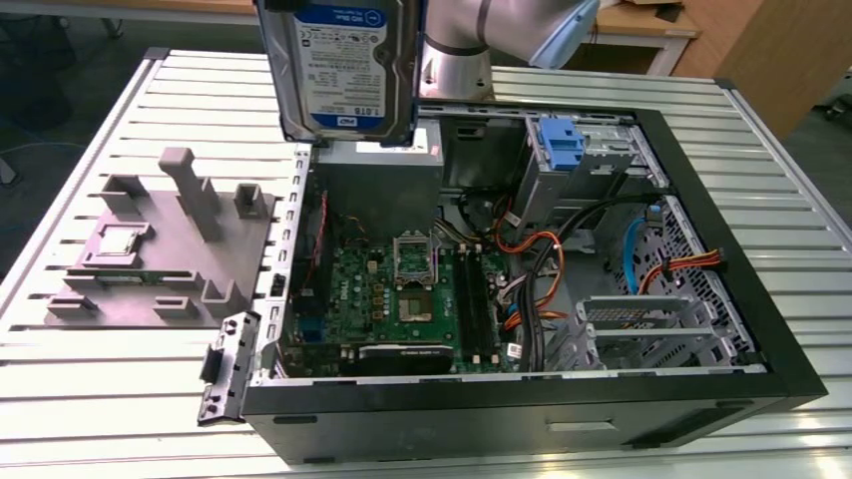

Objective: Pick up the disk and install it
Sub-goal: 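Pick up the disk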

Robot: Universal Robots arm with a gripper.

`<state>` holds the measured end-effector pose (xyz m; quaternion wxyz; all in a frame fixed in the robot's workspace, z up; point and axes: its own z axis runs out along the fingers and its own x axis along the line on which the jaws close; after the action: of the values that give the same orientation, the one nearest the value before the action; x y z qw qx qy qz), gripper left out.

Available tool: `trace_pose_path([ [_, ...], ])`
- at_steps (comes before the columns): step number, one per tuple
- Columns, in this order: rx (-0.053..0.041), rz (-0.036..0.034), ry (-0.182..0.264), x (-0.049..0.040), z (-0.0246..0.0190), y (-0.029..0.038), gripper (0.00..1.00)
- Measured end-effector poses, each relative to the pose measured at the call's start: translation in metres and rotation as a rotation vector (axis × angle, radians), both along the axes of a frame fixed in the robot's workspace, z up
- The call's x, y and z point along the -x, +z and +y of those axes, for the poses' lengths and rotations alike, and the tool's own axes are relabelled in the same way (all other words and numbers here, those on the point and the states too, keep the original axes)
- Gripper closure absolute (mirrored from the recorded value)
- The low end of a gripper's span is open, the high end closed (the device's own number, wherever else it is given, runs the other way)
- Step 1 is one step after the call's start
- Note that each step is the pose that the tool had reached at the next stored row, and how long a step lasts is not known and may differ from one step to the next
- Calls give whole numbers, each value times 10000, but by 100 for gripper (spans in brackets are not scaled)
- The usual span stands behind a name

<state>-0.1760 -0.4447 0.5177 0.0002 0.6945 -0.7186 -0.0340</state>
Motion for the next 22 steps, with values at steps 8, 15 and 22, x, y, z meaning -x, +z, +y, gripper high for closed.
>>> trace_pose_path([
  [8, 3, 1, 0, -347, -6, -34, 64],
  [15, 3, -11, 4, -590, -6, -62, 64],
  [22, 2, -35, 13, -754, -6, -94, 64],
])
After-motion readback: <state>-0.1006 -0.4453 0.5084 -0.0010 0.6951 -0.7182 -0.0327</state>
